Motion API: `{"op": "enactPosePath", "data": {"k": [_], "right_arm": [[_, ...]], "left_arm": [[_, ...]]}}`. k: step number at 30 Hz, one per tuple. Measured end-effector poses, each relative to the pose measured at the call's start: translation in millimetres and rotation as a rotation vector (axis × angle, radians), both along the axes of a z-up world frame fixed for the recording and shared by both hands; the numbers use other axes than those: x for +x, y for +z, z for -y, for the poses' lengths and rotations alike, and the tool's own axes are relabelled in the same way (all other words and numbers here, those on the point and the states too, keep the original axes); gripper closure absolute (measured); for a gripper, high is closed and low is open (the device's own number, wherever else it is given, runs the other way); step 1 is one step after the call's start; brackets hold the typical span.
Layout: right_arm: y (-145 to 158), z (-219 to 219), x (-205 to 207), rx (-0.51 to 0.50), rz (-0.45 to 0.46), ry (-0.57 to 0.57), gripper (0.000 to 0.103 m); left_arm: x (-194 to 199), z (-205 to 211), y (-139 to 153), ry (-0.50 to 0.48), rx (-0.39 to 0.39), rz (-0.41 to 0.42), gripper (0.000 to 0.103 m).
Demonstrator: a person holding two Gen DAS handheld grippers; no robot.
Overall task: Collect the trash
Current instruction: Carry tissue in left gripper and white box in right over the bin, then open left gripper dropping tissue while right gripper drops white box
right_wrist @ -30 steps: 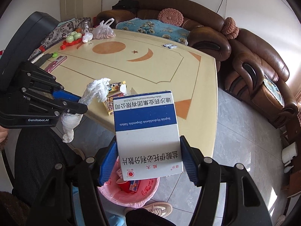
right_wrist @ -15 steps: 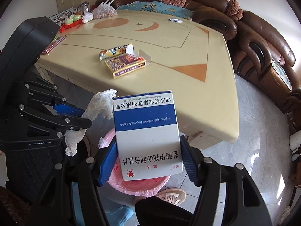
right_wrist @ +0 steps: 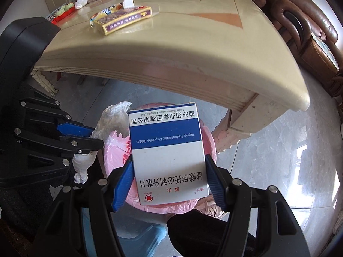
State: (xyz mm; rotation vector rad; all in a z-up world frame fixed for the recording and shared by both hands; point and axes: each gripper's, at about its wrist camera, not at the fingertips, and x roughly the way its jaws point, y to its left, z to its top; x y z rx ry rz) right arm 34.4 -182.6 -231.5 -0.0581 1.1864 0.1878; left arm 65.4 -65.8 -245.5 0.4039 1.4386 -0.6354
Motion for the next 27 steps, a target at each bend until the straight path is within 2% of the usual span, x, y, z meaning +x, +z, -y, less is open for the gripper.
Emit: {"op": "enactPosePath", "data": {"k": [5,10,21,27], "right_arm": [[-38.0,-0.2,7.6,-0.001,-0.053,-0.011,0.041],[-62.7,-1.4,19.3,-0.005,-0.102,-0.014,0.041],[-92.7,-1.9,32.9,-0.008,-0.16,-0.023,0.041],[-101.3,-3.2,33.9,-0.016,-0.183,-0.019,0.041]], "left_arm": [[8.2,4.3,-28.9,0.021,0.013,-0.024,0.088],[9.4,5.7,-60.1,0.045,0.035,-0.051,0.088],[29.7,6.3,-93.4,0.116,-0.016,-0.127,0.088],[33.2,6.0,-103.8,0.136,-0.004,-0.136,0.088]]}}
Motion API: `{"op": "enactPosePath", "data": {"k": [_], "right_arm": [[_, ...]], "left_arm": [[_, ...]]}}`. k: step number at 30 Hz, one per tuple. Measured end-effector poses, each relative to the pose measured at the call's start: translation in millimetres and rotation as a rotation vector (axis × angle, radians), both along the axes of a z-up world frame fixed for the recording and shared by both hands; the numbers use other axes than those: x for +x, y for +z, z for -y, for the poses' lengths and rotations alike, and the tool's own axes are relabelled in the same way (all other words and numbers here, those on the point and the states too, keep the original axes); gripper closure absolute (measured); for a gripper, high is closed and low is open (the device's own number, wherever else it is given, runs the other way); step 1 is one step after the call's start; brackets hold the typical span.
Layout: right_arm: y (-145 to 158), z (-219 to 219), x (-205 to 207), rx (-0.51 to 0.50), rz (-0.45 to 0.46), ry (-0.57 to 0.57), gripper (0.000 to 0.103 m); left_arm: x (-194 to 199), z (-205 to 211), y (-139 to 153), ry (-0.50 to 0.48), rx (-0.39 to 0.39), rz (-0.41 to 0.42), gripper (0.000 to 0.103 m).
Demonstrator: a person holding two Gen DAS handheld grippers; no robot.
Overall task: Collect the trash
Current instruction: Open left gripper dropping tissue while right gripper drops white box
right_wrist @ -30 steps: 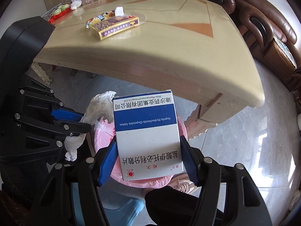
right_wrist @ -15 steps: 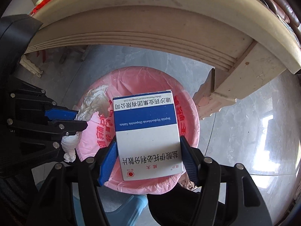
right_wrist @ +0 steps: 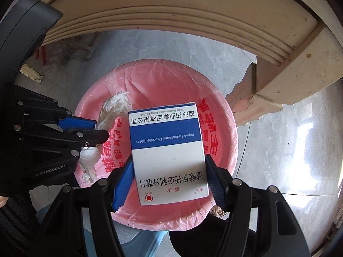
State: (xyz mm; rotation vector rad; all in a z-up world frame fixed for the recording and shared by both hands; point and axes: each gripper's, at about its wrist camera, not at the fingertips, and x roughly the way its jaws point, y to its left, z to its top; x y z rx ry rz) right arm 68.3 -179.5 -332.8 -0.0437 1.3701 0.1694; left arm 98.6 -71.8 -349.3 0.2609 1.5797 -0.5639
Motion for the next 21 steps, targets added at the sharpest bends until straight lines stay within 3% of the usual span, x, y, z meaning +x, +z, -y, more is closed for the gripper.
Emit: {"op": "enactPosePath", "data": {"k": [6,8,10,12,18,21], "right_arm": [[-4.2,-4.3,3.7,0.006,-0.005,0.007,0.041],[-6.7,-5.4,3.9,0.004,-0.01,0.013,0.041],[-8.2,-6.4,3.7,0.0,-0.014,0.017,0.04],[-10.1,-8.2,3.7,-0.007,-0.016,0.02,0.04],[-9.4,-10.7,3.2,-0.01,-0.018,0.021,0.039],[-9.3,-12.1,3.1,-0.021,-0.012,0.025,0.028]], "left_arm": [[1.1,-1.2,-0.9,0.001,0.006,0.006,0.087],[2.1,-1.8,-3.3,0.006,0.01,-0.004,0.081],[3.9,-2.1,-5.0,0.007,0.026,-0.008,0.058],[6.3,-3.1,-7.0,0.017,0.047,-0.01,0.047],[9.2,-3.8,-9.5,0.026,0.049,-0.016,0.04],[8.2,-5.2,-7.7,0.018,0.05,-0.014,0.04]]}}
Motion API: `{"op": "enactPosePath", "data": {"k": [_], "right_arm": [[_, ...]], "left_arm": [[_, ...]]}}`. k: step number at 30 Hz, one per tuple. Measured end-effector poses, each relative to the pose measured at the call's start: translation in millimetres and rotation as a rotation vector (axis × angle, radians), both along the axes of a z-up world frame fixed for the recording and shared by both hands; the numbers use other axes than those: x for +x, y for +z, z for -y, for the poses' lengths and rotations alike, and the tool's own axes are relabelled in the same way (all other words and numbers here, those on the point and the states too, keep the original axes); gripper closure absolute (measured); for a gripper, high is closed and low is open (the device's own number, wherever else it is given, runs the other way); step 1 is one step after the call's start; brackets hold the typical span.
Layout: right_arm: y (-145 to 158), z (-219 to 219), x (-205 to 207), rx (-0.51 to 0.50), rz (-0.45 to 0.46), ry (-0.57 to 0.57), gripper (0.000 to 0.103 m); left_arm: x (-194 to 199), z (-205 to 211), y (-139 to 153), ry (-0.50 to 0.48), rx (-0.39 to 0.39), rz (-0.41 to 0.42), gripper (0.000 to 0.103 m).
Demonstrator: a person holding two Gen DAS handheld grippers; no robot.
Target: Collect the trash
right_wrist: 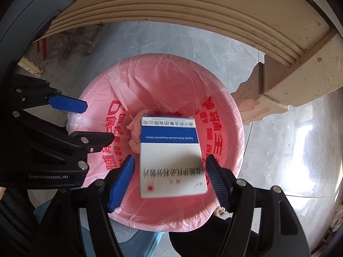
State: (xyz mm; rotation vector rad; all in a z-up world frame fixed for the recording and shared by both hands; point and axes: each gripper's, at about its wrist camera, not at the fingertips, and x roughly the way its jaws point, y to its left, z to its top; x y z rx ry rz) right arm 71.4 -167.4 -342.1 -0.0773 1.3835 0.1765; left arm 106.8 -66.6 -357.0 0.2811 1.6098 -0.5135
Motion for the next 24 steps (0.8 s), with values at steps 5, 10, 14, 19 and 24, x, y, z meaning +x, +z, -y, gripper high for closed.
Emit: {"op": "enactPosePath", "data": {"k": [5,10,14,19,24], "right_arm": [[0.1,1.7,0.6,0.001,-0.003,0.001,0.028],[1.5,1.5,0.9,0.007,-0.003,0.005,0.028],[6.2,-3.7,-5.0,0.012,-0.004,0.033,0.028],[39.9,-7.3,-23.4,0.075,0.02,0.05,0.028],[129.9,-12.4,-33.9,0.157,0.132,0.155,0.028]], "left_arm": [[0.8,-1.1,3.0,0.003,0.001,0.007,0.035],[-2.8,-2.7,8.9,-0.005,0.025,0.024,0.031],[-9.1,-10.6,19.2,-0.014,0.057,0.031,0.03],[-30.3,-28.6,56.0,-0.078,0.095,0.056,0.03],[-41.0,-66.3,137.6,-0.15,0.098,0.12,0.03]]}}
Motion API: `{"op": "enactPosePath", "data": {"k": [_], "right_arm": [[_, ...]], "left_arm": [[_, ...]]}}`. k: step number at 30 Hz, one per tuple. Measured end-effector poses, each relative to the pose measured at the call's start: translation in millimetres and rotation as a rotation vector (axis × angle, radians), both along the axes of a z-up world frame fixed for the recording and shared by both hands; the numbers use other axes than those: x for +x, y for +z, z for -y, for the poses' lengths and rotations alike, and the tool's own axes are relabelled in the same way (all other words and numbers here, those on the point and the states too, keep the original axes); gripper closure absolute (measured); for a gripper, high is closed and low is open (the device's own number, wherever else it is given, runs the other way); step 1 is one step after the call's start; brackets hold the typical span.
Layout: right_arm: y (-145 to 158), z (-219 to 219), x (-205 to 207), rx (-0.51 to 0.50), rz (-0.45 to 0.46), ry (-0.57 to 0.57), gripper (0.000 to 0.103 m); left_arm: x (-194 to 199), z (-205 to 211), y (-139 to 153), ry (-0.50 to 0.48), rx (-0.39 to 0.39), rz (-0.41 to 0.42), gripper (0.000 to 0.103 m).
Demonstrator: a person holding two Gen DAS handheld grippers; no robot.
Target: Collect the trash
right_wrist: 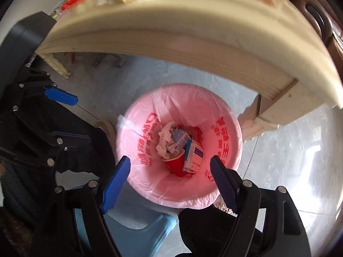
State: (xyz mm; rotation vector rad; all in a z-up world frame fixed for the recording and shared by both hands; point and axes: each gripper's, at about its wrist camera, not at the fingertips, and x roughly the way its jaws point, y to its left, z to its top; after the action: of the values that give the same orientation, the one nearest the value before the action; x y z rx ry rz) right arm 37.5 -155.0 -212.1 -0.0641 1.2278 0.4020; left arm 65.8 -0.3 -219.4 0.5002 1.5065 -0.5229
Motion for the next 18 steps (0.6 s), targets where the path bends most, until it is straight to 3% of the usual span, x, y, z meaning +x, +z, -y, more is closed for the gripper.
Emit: {"op": "enactPosePath", "data": {"k": [3,6,8,14,18], "right_arm": [[72.9,-6.3,5.9,0.006,0.107,0.095,0.013],[141.7,-19.9,16.7,-0.016,0.217,0.192,0.011],[178.8,-29.4,27.5,-0.019,0.265,0.25,0.007],[248.0,-51.9,61.3,-0.005,0.332,0.352,0.007],[269.5,-58.5,77.5,0.007,0.356,0.376,0.007]], "left_arm": [[16.4,-22.5,72.1,-0.006,0.045,0.143,0.029],[43.1,-38.5,141.4,-0.024,0.036,0.252,0.017],[64.8,-45.6,176.6,-0.017,0.049,0.308,0.017],[114.2,-42.4,240.5,-0.05,0.023,0.328,0.017],[139.3,-30.4,251.7,-0.085,0.031,0.32,0.017]]}}
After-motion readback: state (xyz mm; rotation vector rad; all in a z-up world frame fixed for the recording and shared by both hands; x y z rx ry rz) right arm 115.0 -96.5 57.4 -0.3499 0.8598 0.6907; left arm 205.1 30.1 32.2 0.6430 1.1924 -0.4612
